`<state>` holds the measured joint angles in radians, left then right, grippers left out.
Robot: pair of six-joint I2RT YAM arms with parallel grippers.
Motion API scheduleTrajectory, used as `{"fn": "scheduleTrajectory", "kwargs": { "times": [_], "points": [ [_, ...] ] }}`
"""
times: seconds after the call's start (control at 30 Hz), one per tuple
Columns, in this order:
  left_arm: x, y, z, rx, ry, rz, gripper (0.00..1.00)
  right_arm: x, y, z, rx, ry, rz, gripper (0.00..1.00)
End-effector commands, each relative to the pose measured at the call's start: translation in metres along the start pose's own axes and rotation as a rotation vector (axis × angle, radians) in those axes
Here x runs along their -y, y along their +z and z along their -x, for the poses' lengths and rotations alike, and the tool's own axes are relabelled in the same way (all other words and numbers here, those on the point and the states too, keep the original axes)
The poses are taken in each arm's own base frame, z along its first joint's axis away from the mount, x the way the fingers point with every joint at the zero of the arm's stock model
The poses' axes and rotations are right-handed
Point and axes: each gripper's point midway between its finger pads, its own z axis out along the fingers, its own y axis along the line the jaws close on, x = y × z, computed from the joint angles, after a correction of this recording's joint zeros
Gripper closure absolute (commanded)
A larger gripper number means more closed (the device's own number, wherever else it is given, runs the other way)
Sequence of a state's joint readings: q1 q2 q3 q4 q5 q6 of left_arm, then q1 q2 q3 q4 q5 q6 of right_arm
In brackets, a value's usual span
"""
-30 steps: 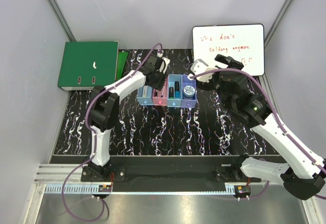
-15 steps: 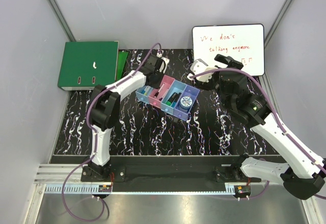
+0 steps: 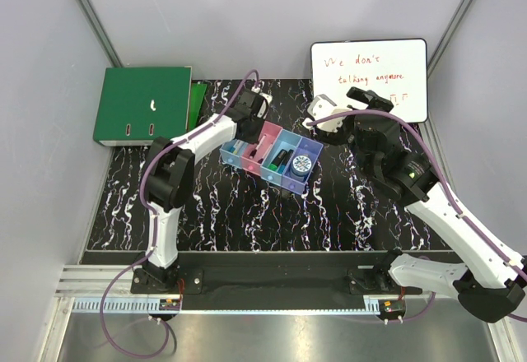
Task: Sort the stationery into containers
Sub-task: Move the storage box to the center of the board.
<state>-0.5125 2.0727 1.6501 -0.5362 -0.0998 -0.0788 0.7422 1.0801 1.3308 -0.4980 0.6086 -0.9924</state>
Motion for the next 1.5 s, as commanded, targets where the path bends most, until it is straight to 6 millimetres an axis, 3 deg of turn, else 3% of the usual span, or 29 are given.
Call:
{"fn": "scheduleTrajectory", "kwargs": {
  "times": [0.0, 0.3, 0.6, 0.83, 1.07, 1.37, 1.47],
  "points": [
    [-0.011, 0.002, -0.021, -0.079, -0.061, 0.091, 1.0, 0.021, -0.005, 0.009, 0.032, 0.023, -0.051, 0.07],
    [-0.004, -0.013, -0.055, -0.205, -0.244, 0.092, 1.0, 0.018, -0.006, 0.009, 0.031, 0.021, -0.035, 0.08],
    [0.027, -0.027, -0.072, -0.248, -0.347, -0.001, 1.0, 0.009, -0.003, 0.006, 0.02, 0.014, -0.017, 0.08],
    [0.063, -0.038, -0.079, -0.268, -0.359, -0.088, 1.0, 0.007, 0.001, 0.008, 0.016, 0.01, -0.011, 0.08],
    [0.092, -0.033, -0.071, -0.273, -0.315, -0.164, 1.0, 0.004, 0.001, 0.007, 0.01, 0.003, -0.006, 0.08],
    [0.093, -0.033, -0.081, -0.281, -0.321, -0.126, 1.0, 0.001, 0.002, 0.005, 0.011, -0.003, 0.0, 0.08],
    [0.091, -0.042, -0.084, -0.278, -0.344, -0.125, 1.0, 0.0, 0.002, 0.005, 0.013, -0.005, 0.003, 0.08]
  ]
}}
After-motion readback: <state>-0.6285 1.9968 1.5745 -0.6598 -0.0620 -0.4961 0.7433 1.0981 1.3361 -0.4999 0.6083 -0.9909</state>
